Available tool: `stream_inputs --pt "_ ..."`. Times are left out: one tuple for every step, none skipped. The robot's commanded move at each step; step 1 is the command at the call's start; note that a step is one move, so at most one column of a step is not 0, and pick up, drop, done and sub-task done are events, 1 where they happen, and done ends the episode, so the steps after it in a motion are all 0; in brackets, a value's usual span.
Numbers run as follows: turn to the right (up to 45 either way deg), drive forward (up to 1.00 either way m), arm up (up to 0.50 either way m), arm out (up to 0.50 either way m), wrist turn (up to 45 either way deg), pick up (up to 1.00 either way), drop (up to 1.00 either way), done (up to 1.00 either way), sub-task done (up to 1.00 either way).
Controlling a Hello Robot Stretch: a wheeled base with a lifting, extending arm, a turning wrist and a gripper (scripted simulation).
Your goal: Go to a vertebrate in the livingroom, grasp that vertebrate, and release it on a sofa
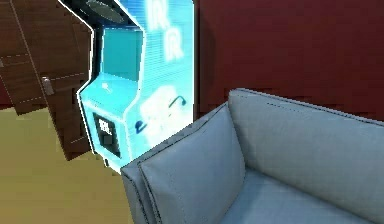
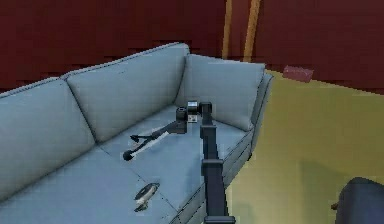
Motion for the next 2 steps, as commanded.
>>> stream_inputs --pt "0.0 0.00 0.10 0.00 0.0 0.00 0.00 0.00 0.00" --pt "0.0 0.00 0.00 -0.08 0.0 0.00 0.00 0.00 0.00"
